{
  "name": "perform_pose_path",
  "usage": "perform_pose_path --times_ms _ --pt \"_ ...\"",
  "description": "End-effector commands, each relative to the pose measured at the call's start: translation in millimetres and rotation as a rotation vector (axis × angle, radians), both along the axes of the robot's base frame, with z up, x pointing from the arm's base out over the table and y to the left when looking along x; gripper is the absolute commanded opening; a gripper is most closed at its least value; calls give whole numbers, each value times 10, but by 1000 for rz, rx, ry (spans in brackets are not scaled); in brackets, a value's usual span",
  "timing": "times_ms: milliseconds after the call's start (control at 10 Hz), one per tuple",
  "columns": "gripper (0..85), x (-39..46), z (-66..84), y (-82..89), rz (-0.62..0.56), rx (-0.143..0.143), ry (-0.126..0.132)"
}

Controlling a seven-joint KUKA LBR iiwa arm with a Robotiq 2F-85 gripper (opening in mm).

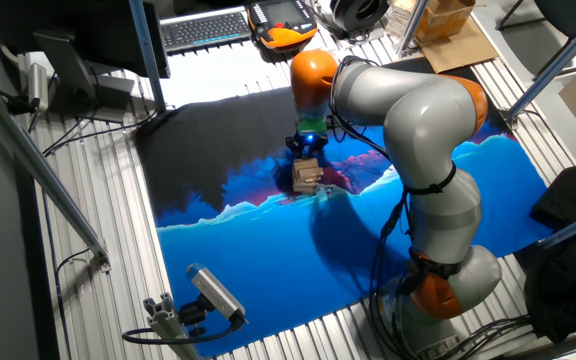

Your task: Play Jenga

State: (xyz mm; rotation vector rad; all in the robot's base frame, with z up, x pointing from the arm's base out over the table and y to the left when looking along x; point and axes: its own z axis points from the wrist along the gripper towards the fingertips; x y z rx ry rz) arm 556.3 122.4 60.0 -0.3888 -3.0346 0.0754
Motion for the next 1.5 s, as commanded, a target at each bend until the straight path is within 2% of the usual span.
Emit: perform_pose_path --times_ms 0,1400 --pt "170 -3 -2 3 -2 0 0" --pt "170 4 -46 5 -9 -5 -2"
